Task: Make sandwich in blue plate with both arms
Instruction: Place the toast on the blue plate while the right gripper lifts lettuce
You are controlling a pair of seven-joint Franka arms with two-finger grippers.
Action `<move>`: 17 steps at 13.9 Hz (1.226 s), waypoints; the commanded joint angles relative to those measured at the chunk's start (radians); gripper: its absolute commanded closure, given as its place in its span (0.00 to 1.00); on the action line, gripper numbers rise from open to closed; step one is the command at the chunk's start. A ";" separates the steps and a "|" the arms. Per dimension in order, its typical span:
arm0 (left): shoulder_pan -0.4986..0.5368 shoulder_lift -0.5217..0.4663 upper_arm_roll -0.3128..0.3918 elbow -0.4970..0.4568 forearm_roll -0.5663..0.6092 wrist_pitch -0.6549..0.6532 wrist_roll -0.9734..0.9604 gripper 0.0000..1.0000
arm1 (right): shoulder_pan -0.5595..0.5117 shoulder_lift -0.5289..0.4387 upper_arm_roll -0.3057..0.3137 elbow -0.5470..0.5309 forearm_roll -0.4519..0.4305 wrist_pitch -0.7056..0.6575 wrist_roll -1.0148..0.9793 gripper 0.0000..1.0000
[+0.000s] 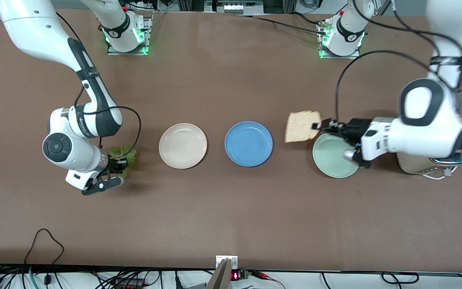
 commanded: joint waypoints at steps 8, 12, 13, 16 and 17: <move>-0.193 0.113 0.003 -0.246 -0.582 0.420 0.413 1.00 | 0.020 -0.062 0.155 0.121 -0.016 -0.224 -0.285 1.00; -0.210 0.161 0.003 -0.250 -0.623 0.450 0.481 1.00 | 0.026 -0.062 0.230 0.124 -0.021 -0.222 -0.326 1.00; -0.210 0.163 0.003 -0.251 -0.624 0.450 0.481 1.00 | 0.044 -0.062 0.236 0.124 -0.023 -0.219 -0.325 1.00; -0.230 0.187 0.003 -0.248 -0.627 0.450 0.481 0.99 | 0.094 -0.060 0.237 0.125 -0.019 -0.191 -0.322 1.00; -0.232 0.202 0.003 -0.240 -0.629 0.451 0.481 0.99 | 0.107 -0.060 0.238 0.125 -0.015 -0.169 -0.317 1.00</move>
